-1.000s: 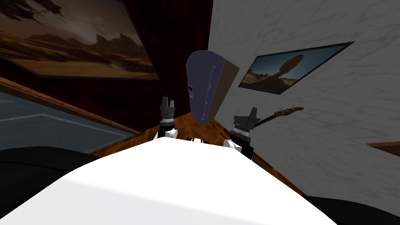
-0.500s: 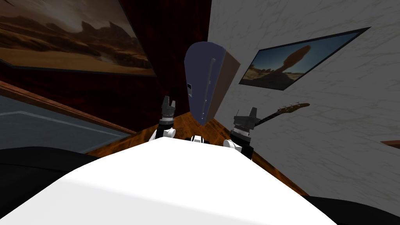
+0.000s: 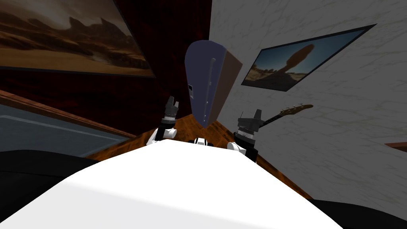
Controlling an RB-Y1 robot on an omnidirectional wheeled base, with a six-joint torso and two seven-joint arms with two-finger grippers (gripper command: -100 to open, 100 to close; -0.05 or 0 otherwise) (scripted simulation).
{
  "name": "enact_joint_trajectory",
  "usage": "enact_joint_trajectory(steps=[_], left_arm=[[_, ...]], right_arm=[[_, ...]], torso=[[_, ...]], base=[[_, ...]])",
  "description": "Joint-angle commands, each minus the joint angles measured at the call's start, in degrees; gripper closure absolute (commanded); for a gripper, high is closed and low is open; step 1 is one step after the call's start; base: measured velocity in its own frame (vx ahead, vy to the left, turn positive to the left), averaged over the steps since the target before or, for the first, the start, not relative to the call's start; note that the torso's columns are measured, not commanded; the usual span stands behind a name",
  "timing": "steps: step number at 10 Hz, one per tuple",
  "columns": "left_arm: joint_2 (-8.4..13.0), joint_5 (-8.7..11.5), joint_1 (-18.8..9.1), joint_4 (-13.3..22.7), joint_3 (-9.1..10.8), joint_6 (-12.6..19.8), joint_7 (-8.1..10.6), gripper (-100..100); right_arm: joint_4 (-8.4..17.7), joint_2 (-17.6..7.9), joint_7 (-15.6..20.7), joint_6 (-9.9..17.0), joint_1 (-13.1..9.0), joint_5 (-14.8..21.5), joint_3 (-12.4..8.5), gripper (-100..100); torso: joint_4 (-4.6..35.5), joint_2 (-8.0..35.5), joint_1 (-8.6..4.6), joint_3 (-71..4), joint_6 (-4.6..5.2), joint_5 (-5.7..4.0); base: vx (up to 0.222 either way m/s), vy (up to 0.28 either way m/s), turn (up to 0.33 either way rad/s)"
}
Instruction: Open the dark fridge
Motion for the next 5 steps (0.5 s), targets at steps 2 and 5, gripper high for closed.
enact_joint_trajectory(steps=[2,5], left_arm=[[2.7,1.3,-2.2,0.3,1.47,5.1,-0.46,-100],[6.5,3.2,-5.4,0.8,3.69,10.2,-1.15,-100]], right_arm=[[0.0,0.0,0.0,0.0,0.0,0.0,0.0,0],[0.0,0.0,0.0,0.0,0.0,0.0,0.0,0]], torso=[[0.0,0.0,0.01,0.0,0.00,0.01],[0.0,0.0,0.01,0.0,-0.01,0.00]], base=[[0.029,-0.061,-0.021],[0.044,-0.072,-0.028]])
